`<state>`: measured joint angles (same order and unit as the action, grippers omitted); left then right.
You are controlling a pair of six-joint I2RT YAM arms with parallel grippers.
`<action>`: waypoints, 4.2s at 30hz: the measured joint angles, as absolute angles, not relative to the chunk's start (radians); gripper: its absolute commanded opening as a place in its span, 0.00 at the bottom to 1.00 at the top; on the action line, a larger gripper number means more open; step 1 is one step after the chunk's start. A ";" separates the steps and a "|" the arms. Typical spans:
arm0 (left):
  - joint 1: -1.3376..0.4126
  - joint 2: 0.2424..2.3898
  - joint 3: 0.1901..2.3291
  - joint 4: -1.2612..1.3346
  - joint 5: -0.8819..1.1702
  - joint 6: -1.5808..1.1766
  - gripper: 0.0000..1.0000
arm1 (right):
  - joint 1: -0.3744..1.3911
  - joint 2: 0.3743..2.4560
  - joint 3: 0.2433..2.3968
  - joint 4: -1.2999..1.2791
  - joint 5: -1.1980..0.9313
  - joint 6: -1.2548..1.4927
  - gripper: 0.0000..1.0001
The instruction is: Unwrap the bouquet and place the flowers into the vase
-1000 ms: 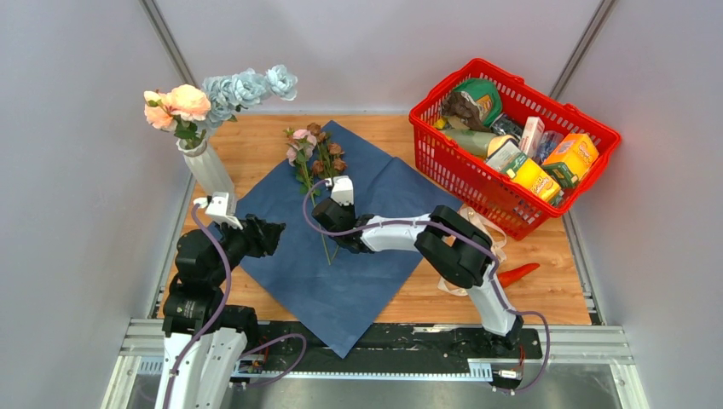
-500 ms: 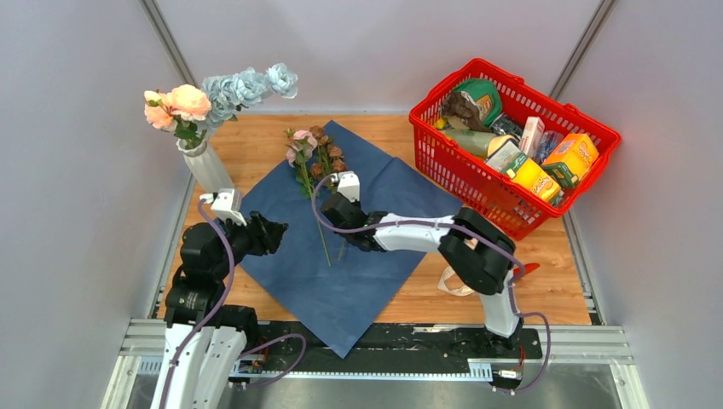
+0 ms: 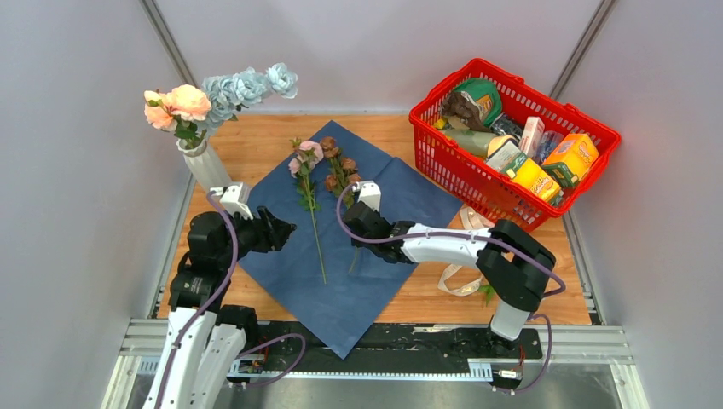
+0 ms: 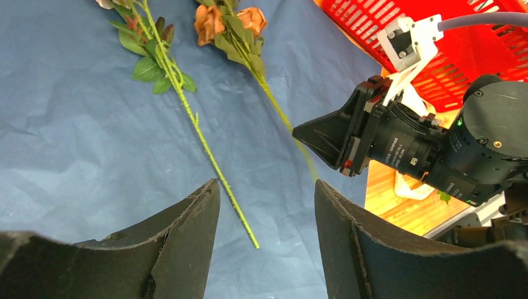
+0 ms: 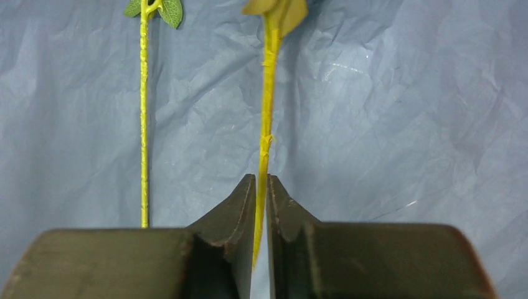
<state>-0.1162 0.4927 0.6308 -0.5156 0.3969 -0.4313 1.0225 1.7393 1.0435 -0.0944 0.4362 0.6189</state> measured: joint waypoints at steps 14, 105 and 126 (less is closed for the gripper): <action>-0.116 0.441 0.604 -0.484 0.398 -0.441 0.65 | 0.925 1.896 1.201 -0.092 0.409 0.517 0.38; -0.483 0.624 0.414 0.257 0.503 -0.784 0.00 | 1.121 1.217 0.666 0.442 0.055 0.727 0.64; -0.483 0.656 0.722 0.237 -0.088 0.007 0.00 | 1.124 0.854 0.514 0.334 0.253 0.666 1.00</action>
<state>-0.4831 0.6556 0.7223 0.2371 -0.0875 0.0067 1.1236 0.8543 0.5137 0.3340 0.2535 0.6662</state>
